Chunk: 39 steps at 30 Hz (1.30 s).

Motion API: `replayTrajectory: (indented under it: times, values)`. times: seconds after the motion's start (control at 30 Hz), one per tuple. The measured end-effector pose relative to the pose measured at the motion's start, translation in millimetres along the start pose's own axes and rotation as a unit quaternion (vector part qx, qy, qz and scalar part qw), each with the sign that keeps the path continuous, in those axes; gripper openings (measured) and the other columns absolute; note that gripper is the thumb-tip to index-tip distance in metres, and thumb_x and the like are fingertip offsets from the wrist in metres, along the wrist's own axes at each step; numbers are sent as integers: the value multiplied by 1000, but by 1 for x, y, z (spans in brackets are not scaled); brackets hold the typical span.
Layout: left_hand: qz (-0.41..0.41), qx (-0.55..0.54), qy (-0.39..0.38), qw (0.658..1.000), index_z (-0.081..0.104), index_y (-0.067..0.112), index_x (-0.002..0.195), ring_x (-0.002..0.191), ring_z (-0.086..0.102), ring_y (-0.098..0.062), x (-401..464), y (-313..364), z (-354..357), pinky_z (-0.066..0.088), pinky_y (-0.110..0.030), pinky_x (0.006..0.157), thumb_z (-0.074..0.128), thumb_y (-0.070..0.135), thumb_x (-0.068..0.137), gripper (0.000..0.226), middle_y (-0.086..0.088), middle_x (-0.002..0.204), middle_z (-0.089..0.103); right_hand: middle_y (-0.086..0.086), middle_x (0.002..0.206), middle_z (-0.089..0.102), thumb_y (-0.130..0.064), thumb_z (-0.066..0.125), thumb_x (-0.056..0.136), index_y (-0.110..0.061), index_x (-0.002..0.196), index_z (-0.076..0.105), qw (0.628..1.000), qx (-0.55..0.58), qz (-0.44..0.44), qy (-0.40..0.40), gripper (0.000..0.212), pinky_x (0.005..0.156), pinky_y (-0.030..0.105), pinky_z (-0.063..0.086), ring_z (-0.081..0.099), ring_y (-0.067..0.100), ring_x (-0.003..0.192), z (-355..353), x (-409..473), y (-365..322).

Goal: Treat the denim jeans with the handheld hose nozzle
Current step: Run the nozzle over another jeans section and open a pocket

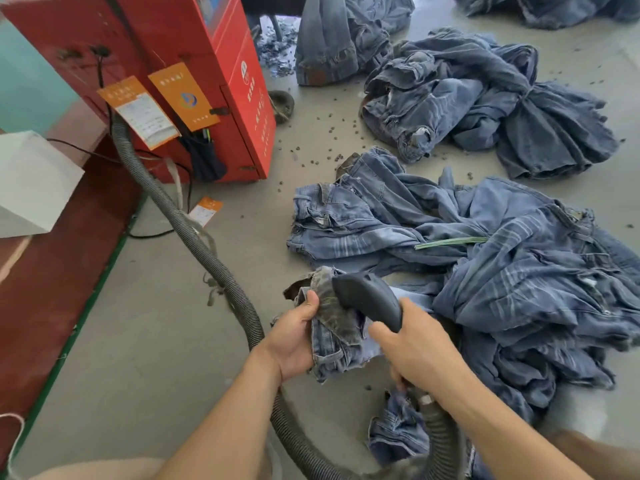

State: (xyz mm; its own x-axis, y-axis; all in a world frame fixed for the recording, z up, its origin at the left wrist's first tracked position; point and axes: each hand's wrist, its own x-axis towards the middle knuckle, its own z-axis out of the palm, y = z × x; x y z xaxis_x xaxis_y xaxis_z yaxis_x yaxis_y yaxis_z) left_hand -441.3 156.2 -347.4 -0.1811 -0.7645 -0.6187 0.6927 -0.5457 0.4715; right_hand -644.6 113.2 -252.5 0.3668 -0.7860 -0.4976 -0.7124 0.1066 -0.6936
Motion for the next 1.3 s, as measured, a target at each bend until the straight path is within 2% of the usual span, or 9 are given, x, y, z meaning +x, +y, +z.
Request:
replayTrajectory:
  times: [0.13,0.23,0.33,0.5,0.7,0.9,1.07,1.17,1.3]
  values:
    - [-13,1,-10,1000,67,4,134,130,61,-34,0,3,0,53,-48,103,32,51,107,65,-20,141,62,0,54,63,-35,60,92,-28,96,50,999,27,1,33,13,42,28,46,56,13,39,-16,-10,18]
    - [-2,18,30,999,56,-3,142,131,59,-38,8,10,4,46,-51,111,31,50,108,68,-25,141,60,-7,56,63,-51,57,78,-39,86,45,999,-21,23,-14,19,40,20,36,51,8,39,-7,-36,29]
    - [2,53,37,998,53,-2,144,131,59,-39,13,16,4,49,-51,109,27,49,111,67,-26,141,60,-2,67,64,-48,57,86,-33,91,42,995,-99,7,-31,22,45,26,37,57,13,52,8,-27,30]
    - [8,93,30,995,60,-4,133,117,68,-39,17,33,3,61,-48,91,30,46,111,62,-28,131,66,1,75,66,-44,59,96,-29,105,44,996,-89,-23,12,23,55,34,48,64,22,61,20,-18,29]
    - [5,113,35,993,62,-3,130,120,66,-40,29,40,16,60,-49,93,34,47,110,60,-27,130,67,0,69,64,-48,58,90,-36,98,34,994,-102,18,25,28,52,31,42,63,22,62,14,-41,48]
    - [-54,151,37,986,59,7,139,120,67,-38,32,23,19,58,-51,96,33,51,109,59,-23,130,68,3,74,65,-40,59,95,-28,99,41,994,-98,-24,51,22,54,38,51,63,23,61,4,-3,21]
    - [-31,144,52,988,59,10,140,122,67,-34,32,28,13,51,-52,107,35,51,109,57,-19,131,69,-1,56,61,-51,59,84,-39,92,42,998,-56,1,40,22,39,22,35,51,11,40,-15,-26,32]
    - [-32,119,38,992,61,8,140,126,64,-36,32,28,10,50,-51,109,33,53,109,62,-21,135,67,-2,65,64,-55,53,80,-35,92,41,993,-114,6,-23,27,45,27,39,58,15,52,5,-30,30]
    - [-44,100,27,994,59,9,142,125,65,-35,25,18,5,58,-46,96,36,55,107,62,-21,136,65,6,75,64,-40,59,95,-23,101,44,997,-77,-15,21,23,51,34,43,59,25,60,7,11,13]
